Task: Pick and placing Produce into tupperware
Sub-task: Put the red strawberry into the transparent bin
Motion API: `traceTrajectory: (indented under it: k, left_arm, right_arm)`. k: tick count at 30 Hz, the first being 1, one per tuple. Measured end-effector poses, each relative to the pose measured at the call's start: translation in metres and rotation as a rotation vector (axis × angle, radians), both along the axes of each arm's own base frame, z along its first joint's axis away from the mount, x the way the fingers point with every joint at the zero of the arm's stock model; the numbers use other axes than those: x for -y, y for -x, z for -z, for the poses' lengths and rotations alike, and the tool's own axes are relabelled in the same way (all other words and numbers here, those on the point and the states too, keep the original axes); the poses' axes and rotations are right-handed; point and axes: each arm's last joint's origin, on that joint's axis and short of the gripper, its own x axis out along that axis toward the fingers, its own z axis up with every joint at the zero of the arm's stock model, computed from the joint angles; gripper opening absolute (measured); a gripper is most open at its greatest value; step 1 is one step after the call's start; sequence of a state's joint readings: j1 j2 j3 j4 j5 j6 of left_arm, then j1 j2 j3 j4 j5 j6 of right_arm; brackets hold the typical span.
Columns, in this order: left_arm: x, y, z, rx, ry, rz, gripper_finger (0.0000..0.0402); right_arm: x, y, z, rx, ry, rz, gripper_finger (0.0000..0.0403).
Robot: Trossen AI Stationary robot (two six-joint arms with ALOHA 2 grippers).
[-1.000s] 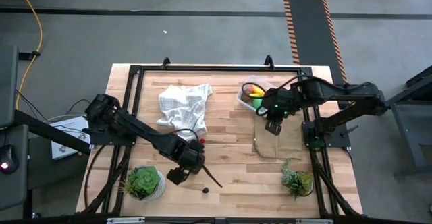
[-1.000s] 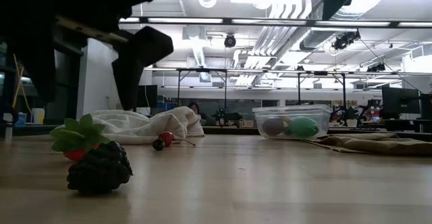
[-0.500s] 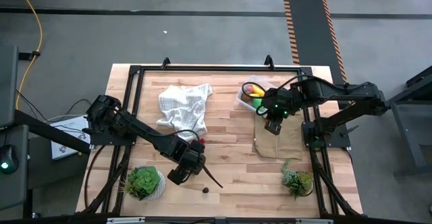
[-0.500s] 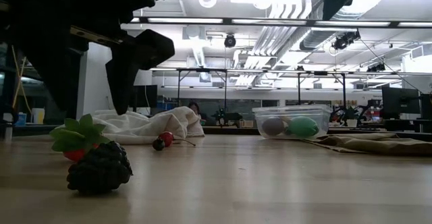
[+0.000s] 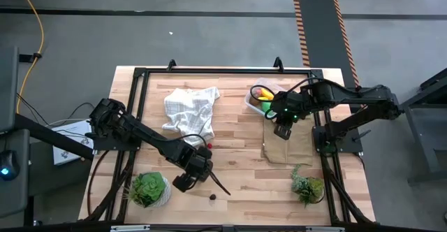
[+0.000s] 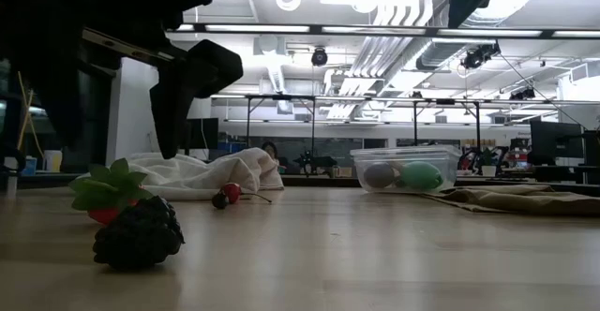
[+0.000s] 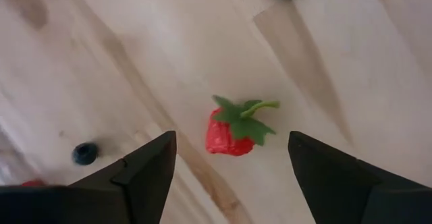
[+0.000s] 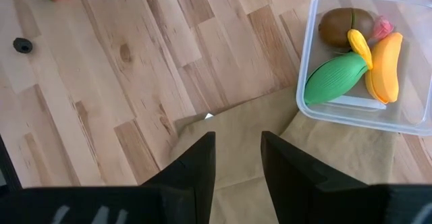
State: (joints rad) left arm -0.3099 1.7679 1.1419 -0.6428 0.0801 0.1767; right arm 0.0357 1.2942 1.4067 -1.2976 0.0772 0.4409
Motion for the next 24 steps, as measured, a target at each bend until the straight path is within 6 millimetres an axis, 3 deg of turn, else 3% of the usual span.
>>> traceTrajectory:
  k: [24]
  left_arm:
    - [0.008, -0.011, 0.030, -0.020, -0.010, 0.039, 0.0248]
  right_arm:
    - [0.001, -0.001, 0.000, 0.015, 0.023, 0.015, 0.0110]
